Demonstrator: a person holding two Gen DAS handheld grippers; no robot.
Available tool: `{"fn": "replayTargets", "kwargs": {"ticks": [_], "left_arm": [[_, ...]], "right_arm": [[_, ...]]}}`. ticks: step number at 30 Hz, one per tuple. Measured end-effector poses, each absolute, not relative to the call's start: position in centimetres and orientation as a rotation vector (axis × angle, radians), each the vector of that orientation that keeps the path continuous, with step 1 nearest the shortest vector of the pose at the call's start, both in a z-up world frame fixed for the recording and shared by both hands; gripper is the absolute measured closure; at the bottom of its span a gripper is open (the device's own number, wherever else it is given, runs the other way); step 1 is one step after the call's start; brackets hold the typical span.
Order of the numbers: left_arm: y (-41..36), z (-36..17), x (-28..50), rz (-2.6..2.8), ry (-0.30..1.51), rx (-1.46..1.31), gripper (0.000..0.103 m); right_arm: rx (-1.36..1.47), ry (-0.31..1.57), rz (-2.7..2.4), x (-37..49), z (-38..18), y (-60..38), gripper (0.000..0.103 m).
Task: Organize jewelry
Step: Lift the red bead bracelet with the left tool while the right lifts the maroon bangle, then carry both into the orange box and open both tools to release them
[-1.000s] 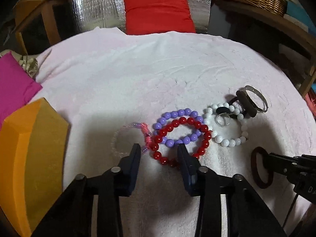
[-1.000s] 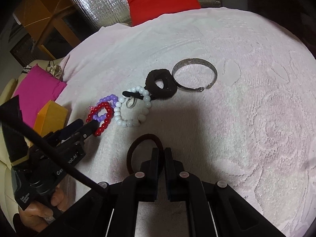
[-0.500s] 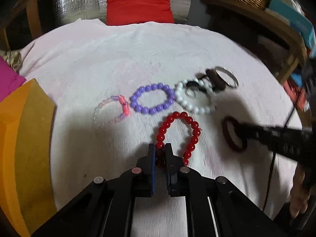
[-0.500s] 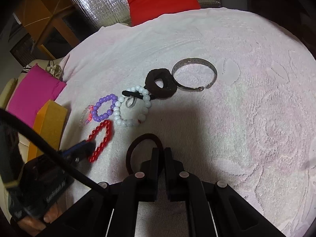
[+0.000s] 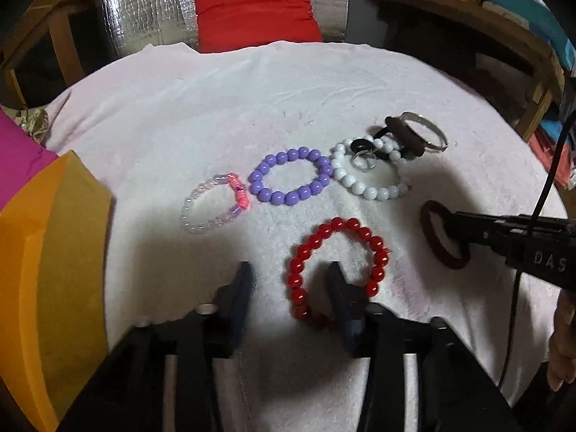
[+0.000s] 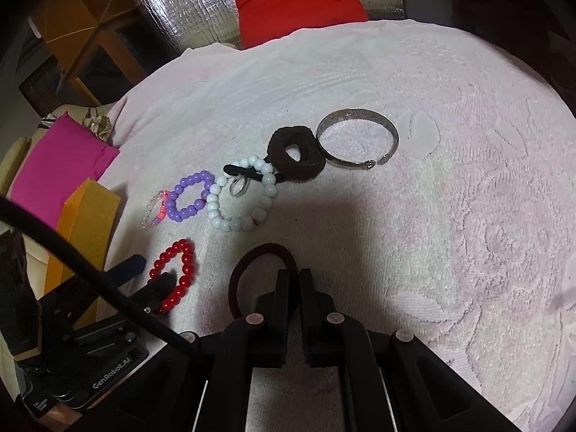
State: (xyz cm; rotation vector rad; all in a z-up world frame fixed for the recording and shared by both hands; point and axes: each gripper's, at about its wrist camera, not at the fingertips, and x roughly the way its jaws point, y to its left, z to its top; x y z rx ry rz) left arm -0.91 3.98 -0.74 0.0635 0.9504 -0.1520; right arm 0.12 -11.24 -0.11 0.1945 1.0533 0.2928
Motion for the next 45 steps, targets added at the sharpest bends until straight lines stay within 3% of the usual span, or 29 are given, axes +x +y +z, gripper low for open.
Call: {"fn": "replayTargets", "kwargs": {"ticks": [2,4,19,45], "left_arm": [[4.0,-0.6,-0.8,-0.157,0.948,0.057,0.091],[3.8,-0.4,-0.9,-0.140,0.941,0.069,0.094],[4.5,6.2,-5.1,-0.072,0.733,0.025,0.094],[10.6,11.9,-10.4,0.153,0.523,-0.079,0.094]], "right_arm": [[0.188,1.049,0.294,0.1,-0.1,-11.1,0.095],[0.188,1.045,0.296,0.0,-0.1,-11.0,0.096],[0.218,0.960,0.395,-1.3,2.0,-9.9,0.096],[0.238,0.827,0.545,-3.7,4.8,-3.6,0.096]]}}
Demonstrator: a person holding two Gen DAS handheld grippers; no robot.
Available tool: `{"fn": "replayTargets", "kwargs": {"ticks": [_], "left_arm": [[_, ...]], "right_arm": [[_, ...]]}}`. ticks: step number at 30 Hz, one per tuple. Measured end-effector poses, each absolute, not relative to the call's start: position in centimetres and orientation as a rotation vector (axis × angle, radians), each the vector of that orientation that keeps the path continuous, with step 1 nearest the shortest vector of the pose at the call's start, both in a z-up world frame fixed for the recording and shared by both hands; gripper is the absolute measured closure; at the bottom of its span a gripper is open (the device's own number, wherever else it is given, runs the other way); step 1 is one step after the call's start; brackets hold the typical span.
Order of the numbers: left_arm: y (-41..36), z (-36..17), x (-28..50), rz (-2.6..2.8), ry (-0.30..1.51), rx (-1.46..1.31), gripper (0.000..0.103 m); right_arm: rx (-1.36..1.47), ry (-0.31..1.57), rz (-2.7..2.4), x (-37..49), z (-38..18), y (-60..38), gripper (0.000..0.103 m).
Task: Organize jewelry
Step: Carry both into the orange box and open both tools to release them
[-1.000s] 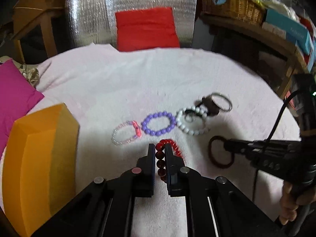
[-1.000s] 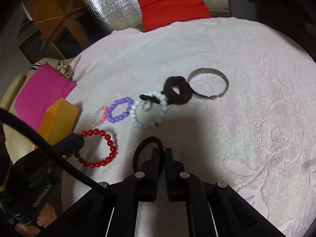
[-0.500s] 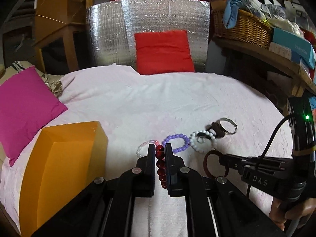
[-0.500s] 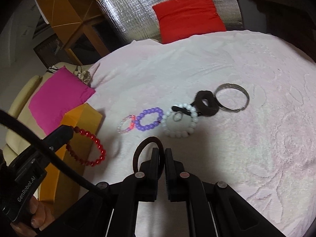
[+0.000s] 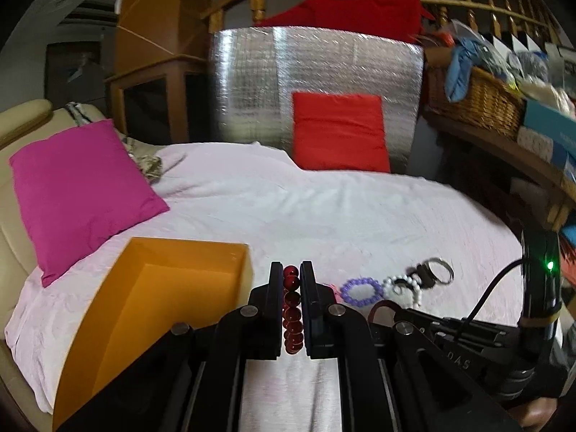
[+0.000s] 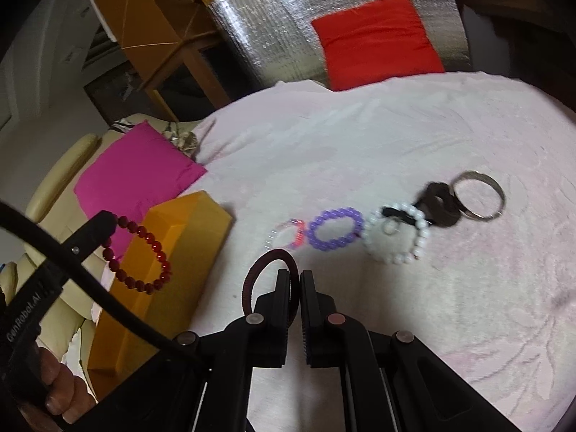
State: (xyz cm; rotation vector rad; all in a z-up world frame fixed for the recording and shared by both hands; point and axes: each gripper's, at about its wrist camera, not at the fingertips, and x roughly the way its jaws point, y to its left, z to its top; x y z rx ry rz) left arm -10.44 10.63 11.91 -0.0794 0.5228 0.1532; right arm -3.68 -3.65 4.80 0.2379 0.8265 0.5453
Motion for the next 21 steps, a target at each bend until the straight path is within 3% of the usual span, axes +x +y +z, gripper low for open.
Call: {"fn": "replayTargets", "kwargs": {"ticks": [21], "left_arm": [[19.2,12.2,-14.3,0.446,0.487,-0.078,0.094]], "right_arm": [[0.130,0.745,0.783,-5.4,7.1,9.7,0.096]]}}
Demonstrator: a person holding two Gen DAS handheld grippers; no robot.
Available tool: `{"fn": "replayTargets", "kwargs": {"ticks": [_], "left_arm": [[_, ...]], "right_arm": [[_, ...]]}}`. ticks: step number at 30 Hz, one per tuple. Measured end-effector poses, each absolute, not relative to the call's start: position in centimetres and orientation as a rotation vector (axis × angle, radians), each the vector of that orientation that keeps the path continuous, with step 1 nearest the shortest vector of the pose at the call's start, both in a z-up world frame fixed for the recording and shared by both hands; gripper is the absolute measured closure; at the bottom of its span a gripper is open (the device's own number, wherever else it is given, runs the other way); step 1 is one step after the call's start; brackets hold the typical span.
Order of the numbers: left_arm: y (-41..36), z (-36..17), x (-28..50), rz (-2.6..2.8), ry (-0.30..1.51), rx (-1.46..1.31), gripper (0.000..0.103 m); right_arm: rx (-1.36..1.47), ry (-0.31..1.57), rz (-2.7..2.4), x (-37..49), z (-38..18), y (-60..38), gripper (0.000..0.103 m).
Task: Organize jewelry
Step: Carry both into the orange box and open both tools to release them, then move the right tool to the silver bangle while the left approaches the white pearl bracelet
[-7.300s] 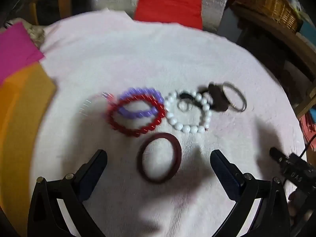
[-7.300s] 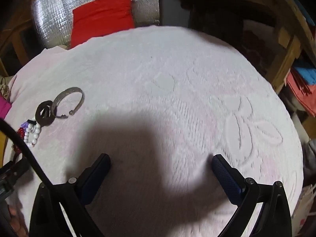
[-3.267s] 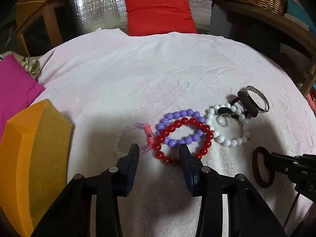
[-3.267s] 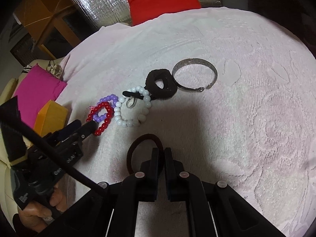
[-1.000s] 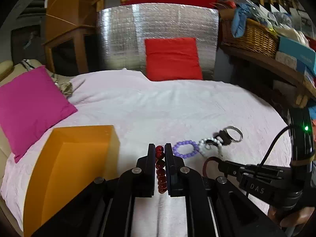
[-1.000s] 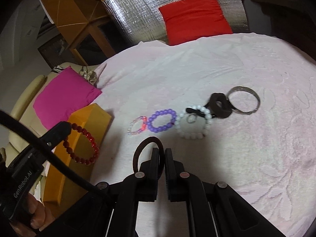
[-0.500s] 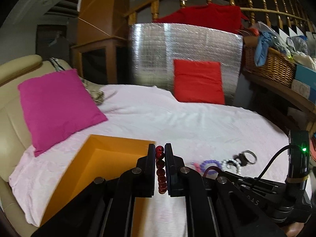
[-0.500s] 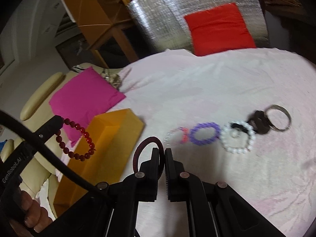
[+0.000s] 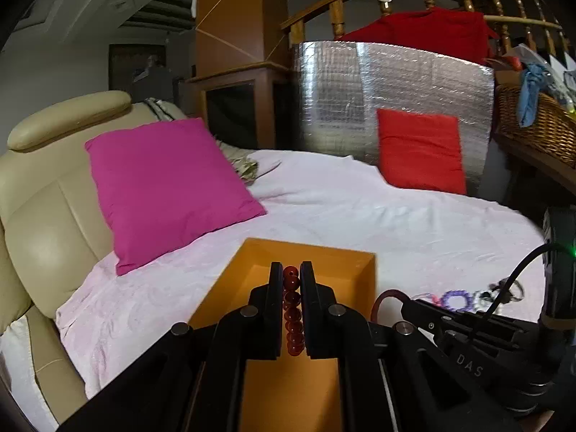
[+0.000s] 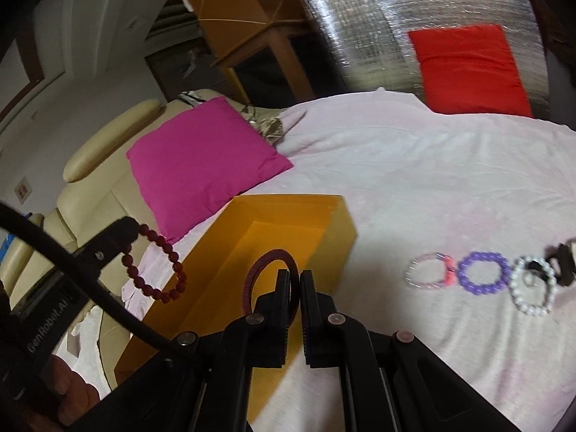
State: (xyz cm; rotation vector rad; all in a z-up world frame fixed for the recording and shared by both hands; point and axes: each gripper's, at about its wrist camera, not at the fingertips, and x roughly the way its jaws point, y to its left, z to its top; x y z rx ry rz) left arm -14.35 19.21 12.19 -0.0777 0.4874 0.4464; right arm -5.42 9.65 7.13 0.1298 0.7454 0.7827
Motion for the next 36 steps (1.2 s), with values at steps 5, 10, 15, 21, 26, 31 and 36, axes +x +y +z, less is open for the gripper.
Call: {"fn": "replayTargets", "kwargs": {"ticks": [5,10,15,21,26,31,36], "left_arm": [[20.5,11.2,-14.2,0.478,0.523,-0.080,0.094],[21.5,10.3,-14.1,0.507,0.553,-0.079,0.093],[22.4,9.8,-14.2,0.531,0.573,-0.081,0.093],[23.2,9.2,-14.1,0.549,0.596,-0.085,0.093],[23.8,8.8,-13.7,0.566,0.613,-0.096,0.092],[24.2,8.5,-13.5,0.590,0.625,-0.109,0.058],[23.2,8.4,-12.9,0.575,0.626,-0.092,0.049]], "right_arm": [[0.128,0.760,0.815,-5.4,6.8,11.8,0.096],[0.109,0.777,0.841,-5.5,5.9,13.5,0.096],[0.091,0.810,0.840,-5.3,4.7,14.6,0.096],[0.075,0.822,0.836,-5.2,4.4,15.3,0.094],[0.097,0.862,0.838,-4.8,4.0,15.0,0.071],[0.107,0.815,0.846,-4.9,5.1,13.5,0.069],[0.190,0.777,0.791,-3.8,6.3,10.1,0.063]]}}
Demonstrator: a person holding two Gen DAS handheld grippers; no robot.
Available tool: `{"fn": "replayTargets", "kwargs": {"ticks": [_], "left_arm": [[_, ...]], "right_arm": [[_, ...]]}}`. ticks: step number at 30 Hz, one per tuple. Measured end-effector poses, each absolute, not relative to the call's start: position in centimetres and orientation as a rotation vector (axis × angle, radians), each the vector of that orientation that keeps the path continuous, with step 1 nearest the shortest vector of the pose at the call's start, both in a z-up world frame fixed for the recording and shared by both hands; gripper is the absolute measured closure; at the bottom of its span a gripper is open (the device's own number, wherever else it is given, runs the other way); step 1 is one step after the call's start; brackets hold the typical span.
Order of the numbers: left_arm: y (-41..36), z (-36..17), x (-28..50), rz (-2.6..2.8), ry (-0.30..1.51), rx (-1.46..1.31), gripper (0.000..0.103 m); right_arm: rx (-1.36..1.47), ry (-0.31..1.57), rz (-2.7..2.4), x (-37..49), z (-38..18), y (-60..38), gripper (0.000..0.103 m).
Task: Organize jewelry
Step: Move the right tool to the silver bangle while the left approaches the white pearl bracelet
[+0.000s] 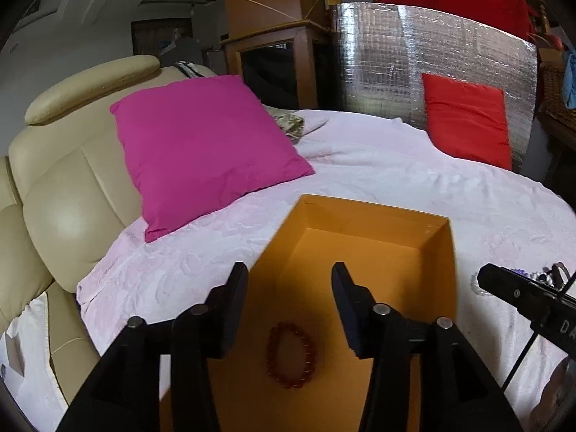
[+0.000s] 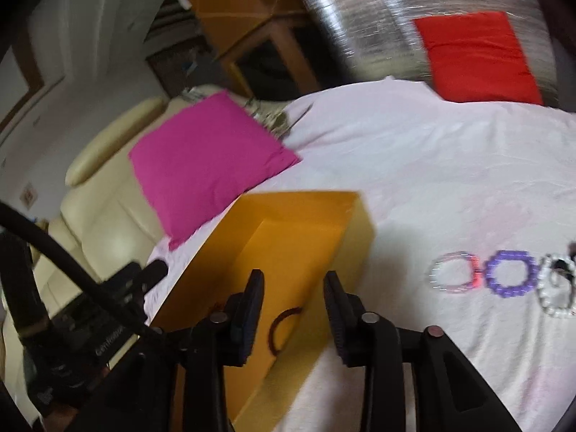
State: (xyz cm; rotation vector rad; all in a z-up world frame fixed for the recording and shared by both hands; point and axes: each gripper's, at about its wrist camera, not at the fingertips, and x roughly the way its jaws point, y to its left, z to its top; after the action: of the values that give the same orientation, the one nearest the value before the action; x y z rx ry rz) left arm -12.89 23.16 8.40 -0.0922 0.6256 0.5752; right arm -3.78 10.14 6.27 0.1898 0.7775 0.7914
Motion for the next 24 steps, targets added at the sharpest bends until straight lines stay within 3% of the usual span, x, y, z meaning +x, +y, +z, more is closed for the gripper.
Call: {"fn": "replayTargets", "kwargs": {"ticks": [9,24], "left_arm": [[17.3,9.3,-10.7,0.470,0.598,-0.014,0.035],[8.7,8.4,-6.5,0.319,0.642,0.045,0.034]], "right_arm": [[0.191,0.813,0.705,-2.6,5.9,5.8,0.063],[0.398,0.802,0.417,2.8,6.3,-12.9,0.063]]}}
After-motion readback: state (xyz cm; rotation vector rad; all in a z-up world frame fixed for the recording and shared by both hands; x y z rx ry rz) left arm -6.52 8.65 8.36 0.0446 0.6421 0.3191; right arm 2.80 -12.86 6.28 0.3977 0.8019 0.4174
